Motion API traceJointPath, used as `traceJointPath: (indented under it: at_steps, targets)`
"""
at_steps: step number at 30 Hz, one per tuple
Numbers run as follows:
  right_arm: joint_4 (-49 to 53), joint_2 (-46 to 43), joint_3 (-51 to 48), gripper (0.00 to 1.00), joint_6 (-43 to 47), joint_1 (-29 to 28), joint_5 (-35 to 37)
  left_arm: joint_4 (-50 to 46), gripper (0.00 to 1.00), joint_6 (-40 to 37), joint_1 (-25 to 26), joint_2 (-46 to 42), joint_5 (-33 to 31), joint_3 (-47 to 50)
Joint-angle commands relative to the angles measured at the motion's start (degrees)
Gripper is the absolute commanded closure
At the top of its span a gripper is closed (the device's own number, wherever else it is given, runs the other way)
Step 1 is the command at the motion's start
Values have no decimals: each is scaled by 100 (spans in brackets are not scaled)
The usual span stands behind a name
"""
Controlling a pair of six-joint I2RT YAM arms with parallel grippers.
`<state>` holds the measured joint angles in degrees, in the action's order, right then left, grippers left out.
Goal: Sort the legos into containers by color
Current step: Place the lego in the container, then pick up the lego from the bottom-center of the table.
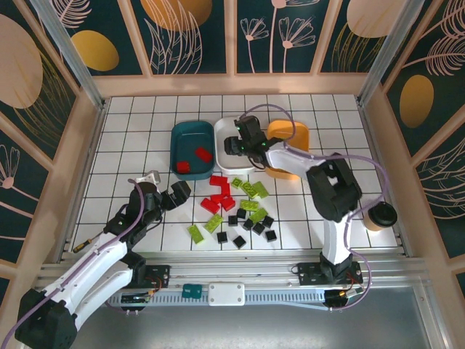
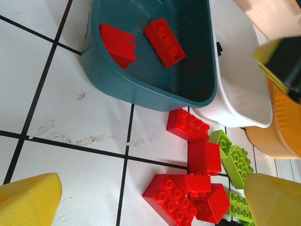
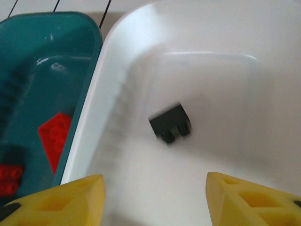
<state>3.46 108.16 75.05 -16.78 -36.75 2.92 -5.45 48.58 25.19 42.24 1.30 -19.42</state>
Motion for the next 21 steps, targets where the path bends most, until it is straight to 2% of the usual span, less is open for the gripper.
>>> traceJointPath:
  at_steps: [1,6,13,17,21]
  targets:
    - [-12,-1221,-936,42,-167,-222,112,-186,1,13,37,-87,73,18]
    - [151,-2914,-2884,42,-836,-982,609,-93,2,34,38,-102,103,95]
    - [1256,-4763,-4498,41,-2366,-2213,1270,83,1,37,39,-25,89,195]
    - [1923,-5209,-4778,41,-3148,-2872,1592,128,2,52,39,-37,98,244]
    - [2192,-5055,-4917,41,-3644,-3318,1699,142,1,97,39,-118,119,328]
